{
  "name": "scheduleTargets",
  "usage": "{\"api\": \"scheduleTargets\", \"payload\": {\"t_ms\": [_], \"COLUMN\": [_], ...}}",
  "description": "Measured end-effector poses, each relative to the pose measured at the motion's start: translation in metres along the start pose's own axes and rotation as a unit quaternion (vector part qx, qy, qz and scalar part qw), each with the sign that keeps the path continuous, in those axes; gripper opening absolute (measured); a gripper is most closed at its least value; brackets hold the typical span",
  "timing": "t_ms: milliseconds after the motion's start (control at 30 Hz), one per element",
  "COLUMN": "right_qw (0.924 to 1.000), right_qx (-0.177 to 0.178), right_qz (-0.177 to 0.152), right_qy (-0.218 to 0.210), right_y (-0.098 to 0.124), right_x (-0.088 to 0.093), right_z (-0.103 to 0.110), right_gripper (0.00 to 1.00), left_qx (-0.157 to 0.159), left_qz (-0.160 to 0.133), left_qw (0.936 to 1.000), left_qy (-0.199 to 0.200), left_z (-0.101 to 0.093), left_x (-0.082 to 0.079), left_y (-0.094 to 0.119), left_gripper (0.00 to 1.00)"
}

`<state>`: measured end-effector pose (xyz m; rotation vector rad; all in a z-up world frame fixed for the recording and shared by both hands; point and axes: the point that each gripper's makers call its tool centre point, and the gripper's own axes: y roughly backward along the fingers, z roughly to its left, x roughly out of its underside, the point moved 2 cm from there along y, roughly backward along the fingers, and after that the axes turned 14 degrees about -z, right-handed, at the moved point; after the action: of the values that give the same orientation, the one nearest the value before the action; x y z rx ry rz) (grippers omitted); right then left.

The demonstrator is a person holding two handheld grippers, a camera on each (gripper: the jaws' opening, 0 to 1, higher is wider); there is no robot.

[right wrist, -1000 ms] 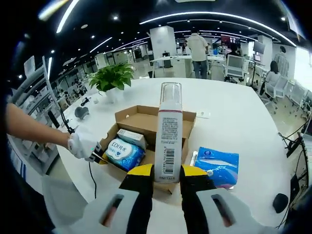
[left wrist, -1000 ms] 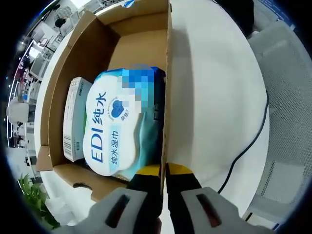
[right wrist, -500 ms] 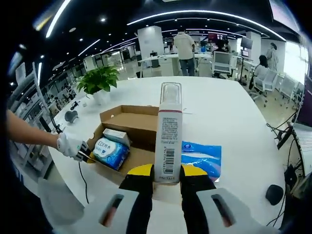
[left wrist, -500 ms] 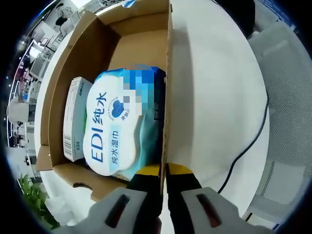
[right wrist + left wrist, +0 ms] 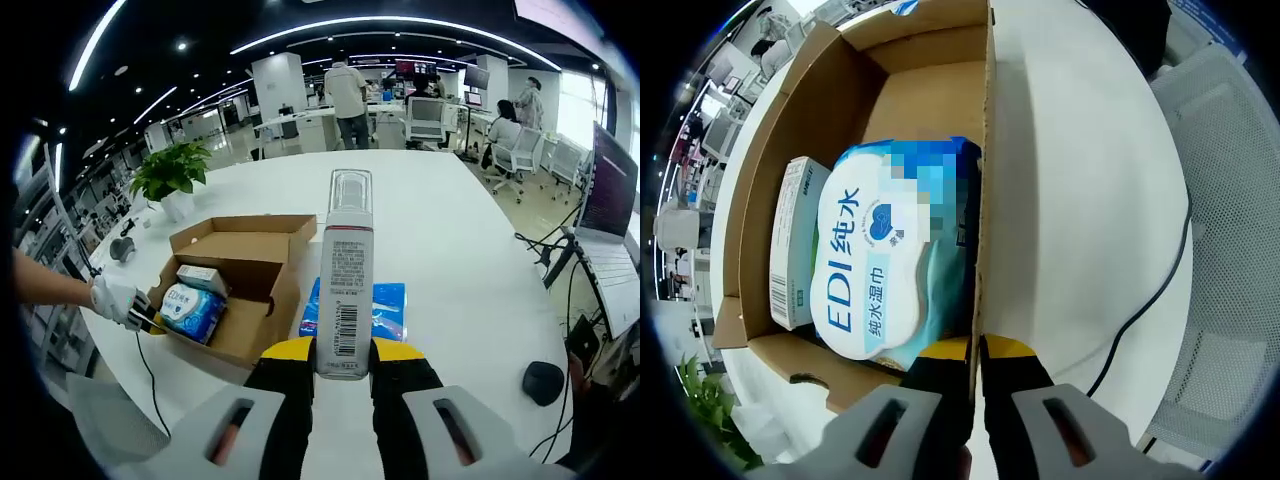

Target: Operate the shoe box by opening the lid, removing the specified soft item, and placing it in the target area until the item is outside and the box remains undamaged.

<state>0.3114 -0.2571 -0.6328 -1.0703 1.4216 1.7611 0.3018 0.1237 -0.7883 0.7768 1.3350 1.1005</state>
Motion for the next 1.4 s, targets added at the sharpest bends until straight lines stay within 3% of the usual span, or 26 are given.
{"api": "scheduleTargets", "payload": {"t_ms": [300,633,867,1133,1400], "right_qw": [0.9993,0.9949,0.9911,0.9923,0.9962], "right_qx": [0.033,0.056,0.073,0.086,0.078], "right_qz": [0.008,0.022,0.026,0.02,0.017], "right_qy": [-0.018,-0.081,-0.109,-0.087,-0.036], "right_y": [0.003,-0.007,-0.01,-0.011,-0.032], "right_x": [0.017,0.043,0.049,0.048,0.047], "right_z": [-0.031,-0.057,-0.072,-0.08,-0.084], "right_gripper": [0.17,0.17,0.17,0.17,0.17], "left_qx": [-0.001,0.0,0.0,0.0,0.001], "left_qz": [0.0,0.0,0.001,0.002,0.003], "left_qw": [1.0,1.0,1.0,1.0,1.0], "left_qy": [0.0,0.001,0.001,0.003,0.004], "left_z": [-0.001,-0.001,-0.001,-0.001,-0.001], "left_x": [0.001,0.001,0.0,0.0,0.0], "left_y": [0.0,0.0,-0.001,-0.002,-0.002], "left_gripper": [0.01,0.01,0.01,0.01,0.01]}}
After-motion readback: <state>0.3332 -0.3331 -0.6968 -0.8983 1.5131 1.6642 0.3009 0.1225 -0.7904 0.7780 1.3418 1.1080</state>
